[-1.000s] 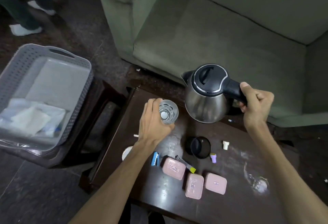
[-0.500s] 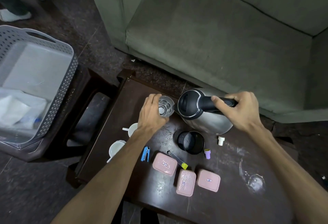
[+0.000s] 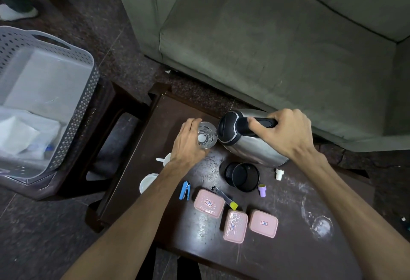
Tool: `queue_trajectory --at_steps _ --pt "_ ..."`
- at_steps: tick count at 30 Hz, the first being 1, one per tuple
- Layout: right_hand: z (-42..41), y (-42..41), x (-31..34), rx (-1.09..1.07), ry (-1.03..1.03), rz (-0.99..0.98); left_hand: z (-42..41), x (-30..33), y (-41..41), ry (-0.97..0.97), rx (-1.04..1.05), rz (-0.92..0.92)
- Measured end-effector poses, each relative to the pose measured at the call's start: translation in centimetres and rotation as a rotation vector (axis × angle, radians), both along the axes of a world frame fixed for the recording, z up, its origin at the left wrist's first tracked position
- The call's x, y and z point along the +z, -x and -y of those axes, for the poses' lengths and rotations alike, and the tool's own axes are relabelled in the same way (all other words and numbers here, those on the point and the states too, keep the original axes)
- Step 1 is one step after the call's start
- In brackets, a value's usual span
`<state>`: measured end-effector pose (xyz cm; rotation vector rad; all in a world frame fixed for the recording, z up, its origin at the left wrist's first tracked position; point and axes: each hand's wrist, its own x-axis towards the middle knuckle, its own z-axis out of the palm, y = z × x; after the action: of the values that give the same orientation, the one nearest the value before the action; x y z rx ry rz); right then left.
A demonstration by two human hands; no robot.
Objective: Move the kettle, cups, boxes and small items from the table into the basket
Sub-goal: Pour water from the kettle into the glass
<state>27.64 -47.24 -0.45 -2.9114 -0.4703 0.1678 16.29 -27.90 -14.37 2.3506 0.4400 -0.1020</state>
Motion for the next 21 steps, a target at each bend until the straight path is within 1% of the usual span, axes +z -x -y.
queue_trajectory --at_steps 3,9,15,21 --pt "-0.5 0.2 0.3 0.004 0.023 0.002 -0.1 0.1 0.2 0.022 -0.004 -0.023" --pt "-1.4 0.7 1.1 0.012 0.074 0.009 -0.4 0.3 1.1 0.056 0.057 -0.038" --pt "-2.0 1.3 2.0 0.003 0.099 0.018 -0.8 0.4 2.3 0.044 0.123 -0.035" --pt "-2.1 1.4 2.5 0.018 0.116 0.036 -1.1 0.5 2.3 0.009 0.119 -0.059"
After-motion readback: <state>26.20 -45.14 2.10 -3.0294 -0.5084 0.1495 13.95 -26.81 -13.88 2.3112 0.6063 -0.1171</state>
